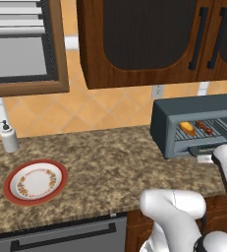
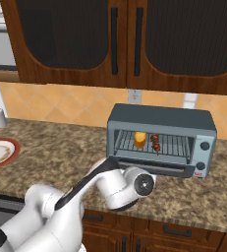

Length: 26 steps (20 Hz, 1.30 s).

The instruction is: Pick up the kebab skewer and baguette bread, and place them inside the toaster oven. Close the toaster oven door and start by setting the timer.

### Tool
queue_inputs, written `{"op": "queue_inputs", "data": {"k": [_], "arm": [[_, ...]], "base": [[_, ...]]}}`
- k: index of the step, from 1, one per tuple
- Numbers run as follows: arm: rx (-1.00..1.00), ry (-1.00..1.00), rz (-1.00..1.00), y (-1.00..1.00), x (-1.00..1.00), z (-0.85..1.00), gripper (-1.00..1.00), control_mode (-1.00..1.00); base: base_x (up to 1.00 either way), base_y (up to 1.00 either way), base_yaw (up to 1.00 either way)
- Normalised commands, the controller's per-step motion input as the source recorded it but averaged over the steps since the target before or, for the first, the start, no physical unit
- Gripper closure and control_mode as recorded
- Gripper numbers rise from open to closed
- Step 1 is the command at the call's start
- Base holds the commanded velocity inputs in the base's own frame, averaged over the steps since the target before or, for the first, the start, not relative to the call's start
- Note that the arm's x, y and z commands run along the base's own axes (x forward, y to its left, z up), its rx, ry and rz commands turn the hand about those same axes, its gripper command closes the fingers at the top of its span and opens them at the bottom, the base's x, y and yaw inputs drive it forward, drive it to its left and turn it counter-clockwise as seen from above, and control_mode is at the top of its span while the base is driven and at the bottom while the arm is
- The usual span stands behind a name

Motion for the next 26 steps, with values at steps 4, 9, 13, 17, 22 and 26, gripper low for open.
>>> {"op": "queue_inputs", "data": {"k": [4, 9, 13, 17, 22, 26], "arm": [[-0.11, -0.02, -0.17, 0.30, 0.82, 0.38, -1.00, -1.00], [-0.19, 0.09, -0.11, 0.25, 0.74, 0.38, -1.00, -1.00], [-0.22, 0.25, -0.06, 0.02, 0.53, 0.71, -1.00, -1.00], [-0.24, 0.31, -0.04, 0.00, 0.29, 0.31, -1.00, -1.00], [-0.22, 0.12, 0.00, 0.14, 0.13, -0.18, -1.00, -1.00], [-0.15, 0.03, 0.00, 0.03, -0.18, -0.21, -1.00, -1.00]], "base": [[0.00, 0.00, 0.00], [0.00, 0.00, 0.00], [0.00, 0.00, 0.00], [0.00, 0.00, 0.00], [0.00, 0.00, 0.00], [0.00, 0.00, 0.00]]}}
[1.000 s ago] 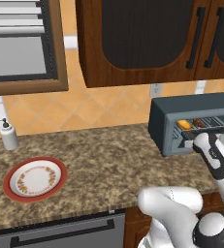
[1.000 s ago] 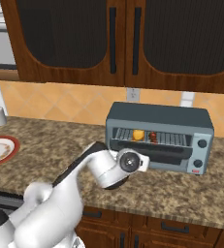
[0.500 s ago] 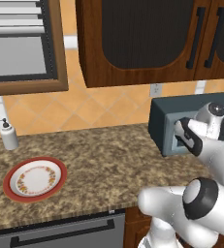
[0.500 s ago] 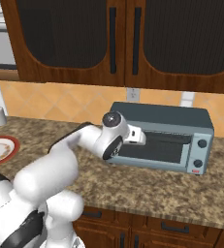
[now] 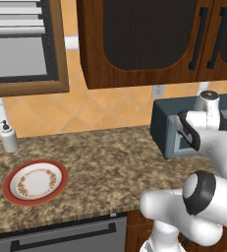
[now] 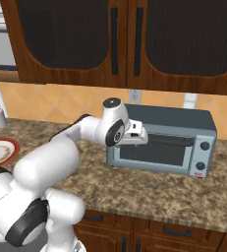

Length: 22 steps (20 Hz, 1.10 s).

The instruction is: Pick up the kebab skewer and baguette bread, and place them inside the toaster oven. Close the toaster oven door and start by setting the timer.

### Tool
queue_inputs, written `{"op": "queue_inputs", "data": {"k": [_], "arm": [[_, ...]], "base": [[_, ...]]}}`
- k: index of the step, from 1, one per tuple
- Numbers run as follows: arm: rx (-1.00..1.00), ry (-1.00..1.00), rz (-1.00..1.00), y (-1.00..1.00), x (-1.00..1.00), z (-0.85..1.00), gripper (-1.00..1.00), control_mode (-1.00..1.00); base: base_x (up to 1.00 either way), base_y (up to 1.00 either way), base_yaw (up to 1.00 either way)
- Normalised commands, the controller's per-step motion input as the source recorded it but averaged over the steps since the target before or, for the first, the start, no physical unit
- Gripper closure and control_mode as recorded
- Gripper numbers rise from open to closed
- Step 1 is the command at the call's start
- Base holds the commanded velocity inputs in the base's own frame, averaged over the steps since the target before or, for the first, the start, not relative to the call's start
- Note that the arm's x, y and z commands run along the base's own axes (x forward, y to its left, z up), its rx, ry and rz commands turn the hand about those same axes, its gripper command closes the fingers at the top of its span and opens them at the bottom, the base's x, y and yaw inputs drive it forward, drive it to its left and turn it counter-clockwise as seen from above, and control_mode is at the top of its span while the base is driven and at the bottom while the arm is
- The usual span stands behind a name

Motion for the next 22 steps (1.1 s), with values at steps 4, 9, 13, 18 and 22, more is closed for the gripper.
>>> {"op": "queue_inputs", "data": {"k": [4, 9, 13, 18, 22], "arm": [[-0.12, 0.00, 0.00, 0.02, -0.67, 0.00, -1.00, -1.00], [-0.06, -0.01, 0.00, 0.01, -0.92, 0.02, -1.00, -1.00], [0.00, 0.00, 0.00, -0.01, -0.95, 0.22, -1.00, -1.00], [0.00, 0.00, 0.00, -0.28, -0.76, 0.35, -1.00, -1.00], [0.00, 0.00, 0.00, -0.38, -0.51, 0.21, -1.00, -1.00]], "base": [[0.00, 0.00, 0.00], [0.00, 0.00, 0.00], [0.00, 0.00, 0.00], [0.00, 0.00, 0.00], [0.00, 0.00, 0.00]]}}
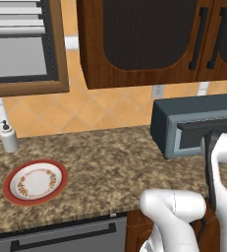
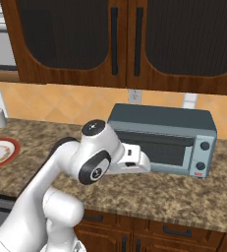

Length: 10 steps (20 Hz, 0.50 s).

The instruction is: Pick up the kebab skewer and baguette bread, and place them inside the toaster oven. Close the toaster oven door and start by setting the timer.

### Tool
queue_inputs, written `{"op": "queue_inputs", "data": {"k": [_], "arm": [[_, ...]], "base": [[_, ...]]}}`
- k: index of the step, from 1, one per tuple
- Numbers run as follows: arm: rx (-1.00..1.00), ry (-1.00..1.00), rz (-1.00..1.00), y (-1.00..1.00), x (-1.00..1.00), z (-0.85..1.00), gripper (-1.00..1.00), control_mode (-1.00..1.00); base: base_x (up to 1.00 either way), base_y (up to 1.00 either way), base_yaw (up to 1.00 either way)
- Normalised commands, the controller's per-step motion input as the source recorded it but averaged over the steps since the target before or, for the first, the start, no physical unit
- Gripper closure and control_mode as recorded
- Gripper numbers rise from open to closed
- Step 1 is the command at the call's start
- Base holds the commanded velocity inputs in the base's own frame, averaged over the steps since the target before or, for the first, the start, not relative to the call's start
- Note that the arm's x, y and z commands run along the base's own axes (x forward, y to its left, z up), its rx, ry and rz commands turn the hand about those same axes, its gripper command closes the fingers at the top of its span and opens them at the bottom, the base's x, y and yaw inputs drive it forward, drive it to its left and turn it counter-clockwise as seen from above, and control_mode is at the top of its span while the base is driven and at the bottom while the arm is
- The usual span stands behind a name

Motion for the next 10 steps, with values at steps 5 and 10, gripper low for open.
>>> {"op": "queue_inputs", "data": {"k": [5, 10], "arm": [[0.01, 0.00, 0.00, -0.38, -0.17, 0.00, -1.00, -1.00], [0.11, -0.08, 0.03, -0.35, 0.01, 0.01, -1.00, -1.00]], "base": [[0.00, 0.00, 0.00], [0.00, 0.00, 0.00]]}}
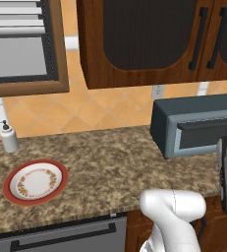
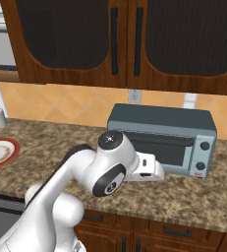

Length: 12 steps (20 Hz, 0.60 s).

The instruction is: Pick up the kebab skewer and baguette bread, and place them inside the toaster oven. Close the toaster oven door and start by setting the timer.

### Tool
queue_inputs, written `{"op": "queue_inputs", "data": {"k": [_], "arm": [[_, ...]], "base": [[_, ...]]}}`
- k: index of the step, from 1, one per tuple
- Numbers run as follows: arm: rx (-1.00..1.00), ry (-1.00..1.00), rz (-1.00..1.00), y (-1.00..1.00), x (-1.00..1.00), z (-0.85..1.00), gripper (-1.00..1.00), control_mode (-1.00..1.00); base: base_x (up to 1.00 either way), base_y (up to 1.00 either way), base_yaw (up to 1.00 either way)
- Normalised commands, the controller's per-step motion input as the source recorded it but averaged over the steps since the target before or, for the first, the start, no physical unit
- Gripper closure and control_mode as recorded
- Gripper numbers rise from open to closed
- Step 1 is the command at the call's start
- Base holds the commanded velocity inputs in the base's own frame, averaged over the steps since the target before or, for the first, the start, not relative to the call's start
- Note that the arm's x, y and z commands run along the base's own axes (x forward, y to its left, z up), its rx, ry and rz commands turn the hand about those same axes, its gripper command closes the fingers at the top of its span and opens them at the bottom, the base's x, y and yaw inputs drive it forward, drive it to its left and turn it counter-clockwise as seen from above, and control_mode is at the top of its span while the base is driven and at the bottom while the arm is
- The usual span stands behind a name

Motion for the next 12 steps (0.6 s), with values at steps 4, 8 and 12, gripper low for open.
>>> {"op": "queue_inputs", "data": {"k": [4, 8, 12], "arm": [[0.22, -0.16, 0.05, -0.39, 0.00, 0.13, -1.00, -1.00], [0.26, -0.17, 0.00, -0.21, 0.00, 0.16, -1.00, -1.00], [0.25, -0.14, 0.00, -0.14, 0.00, 0.04, -1.00, -1.00]], "base": [[0.00, 0.00, 0.00], [0.00, 0.00, 0.00], [0.00, 0.00, 0.00]]}}
